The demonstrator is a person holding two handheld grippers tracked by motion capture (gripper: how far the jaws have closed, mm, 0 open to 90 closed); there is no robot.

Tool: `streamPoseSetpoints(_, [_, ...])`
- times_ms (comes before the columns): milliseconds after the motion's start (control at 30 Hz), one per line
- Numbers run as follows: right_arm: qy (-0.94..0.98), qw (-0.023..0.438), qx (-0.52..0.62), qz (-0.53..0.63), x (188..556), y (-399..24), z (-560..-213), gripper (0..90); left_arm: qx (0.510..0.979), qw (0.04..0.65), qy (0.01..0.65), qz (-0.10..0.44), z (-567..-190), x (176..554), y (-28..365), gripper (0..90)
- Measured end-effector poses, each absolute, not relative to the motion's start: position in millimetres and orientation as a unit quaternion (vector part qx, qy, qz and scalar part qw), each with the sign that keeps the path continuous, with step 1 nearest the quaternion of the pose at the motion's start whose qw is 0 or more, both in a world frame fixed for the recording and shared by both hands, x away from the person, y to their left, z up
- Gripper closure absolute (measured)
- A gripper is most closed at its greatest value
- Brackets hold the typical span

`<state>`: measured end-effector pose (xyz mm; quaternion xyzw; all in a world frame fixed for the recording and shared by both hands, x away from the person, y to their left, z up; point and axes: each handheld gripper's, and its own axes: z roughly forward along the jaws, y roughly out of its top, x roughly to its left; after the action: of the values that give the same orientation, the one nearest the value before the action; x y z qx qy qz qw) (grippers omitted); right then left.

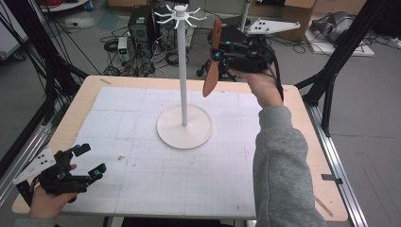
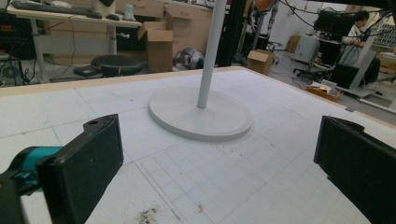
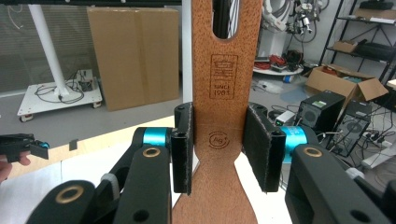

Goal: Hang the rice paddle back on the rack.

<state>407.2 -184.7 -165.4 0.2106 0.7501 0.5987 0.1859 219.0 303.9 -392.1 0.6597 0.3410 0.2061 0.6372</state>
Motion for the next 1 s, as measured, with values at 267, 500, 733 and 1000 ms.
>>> streamPoseSetpoints(267, [0.749,0.189,0.212,0.598,416.9,-179.4,-159.7,65.1,0.657,0.638,0.345,0.205,-393.3,218.9,306.4,1.8])
streamPoseSetpoints(500, [0.750,0.185,0.210,0.599,426.1,-173.7,-156.1,65.1,0.654,0.637,0.351,0.207,-394.1,215.6,310.3,1.8])
streamPoseSetpoints(733, [0.749,0.181,0.208,0.603,434.1,-170.5,-150.5,65.1,0.650,0.637,0.357,0.209,-395.0,213.8,314.7,1.8])
streamPoseSetpoints(1000, [0.752,0.176,0.209,0.599,438.0,-168.1,-151.7,65.1,0.649,0.639,0.356,0.210,-394.8,214.1,315.2,1.8])
